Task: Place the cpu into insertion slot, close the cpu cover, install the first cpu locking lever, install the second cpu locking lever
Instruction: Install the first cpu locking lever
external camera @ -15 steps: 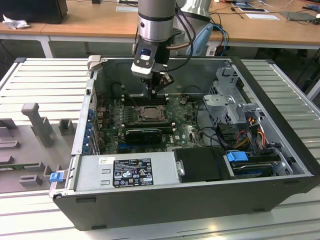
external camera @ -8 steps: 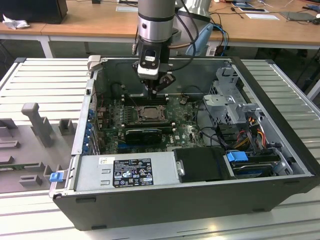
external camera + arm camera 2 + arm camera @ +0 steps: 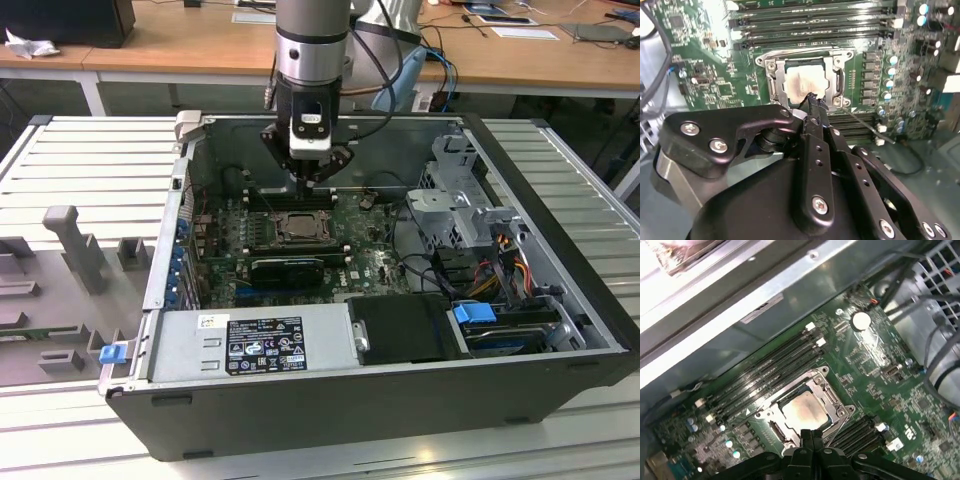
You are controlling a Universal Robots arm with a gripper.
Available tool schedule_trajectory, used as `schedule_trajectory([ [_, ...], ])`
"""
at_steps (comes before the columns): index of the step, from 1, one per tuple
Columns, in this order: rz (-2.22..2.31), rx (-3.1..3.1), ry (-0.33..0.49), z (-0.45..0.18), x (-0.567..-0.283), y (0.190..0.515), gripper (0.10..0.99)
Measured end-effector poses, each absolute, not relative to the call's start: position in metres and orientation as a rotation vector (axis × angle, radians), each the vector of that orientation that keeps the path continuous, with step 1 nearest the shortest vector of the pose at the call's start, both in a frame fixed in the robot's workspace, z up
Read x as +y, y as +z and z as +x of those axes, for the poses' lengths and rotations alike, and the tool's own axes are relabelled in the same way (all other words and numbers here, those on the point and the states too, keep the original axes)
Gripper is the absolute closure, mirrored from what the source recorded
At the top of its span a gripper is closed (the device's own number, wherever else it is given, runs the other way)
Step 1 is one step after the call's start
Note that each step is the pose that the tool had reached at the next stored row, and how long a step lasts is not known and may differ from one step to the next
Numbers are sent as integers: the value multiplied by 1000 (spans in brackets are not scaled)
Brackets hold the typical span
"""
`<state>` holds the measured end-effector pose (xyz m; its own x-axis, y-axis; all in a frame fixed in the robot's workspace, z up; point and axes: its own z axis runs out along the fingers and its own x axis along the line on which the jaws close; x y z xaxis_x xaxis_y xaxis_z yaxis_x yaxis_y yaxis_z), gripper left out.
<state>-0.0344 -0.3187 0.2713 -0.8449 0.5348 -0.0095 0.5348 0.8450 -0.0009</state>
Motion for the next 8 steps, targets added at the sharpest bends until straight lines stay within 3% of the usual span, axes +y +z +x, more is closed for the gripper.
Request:
schedule_trajectory([
  [8,579,3078,-4,-34,-319,271,980],
])
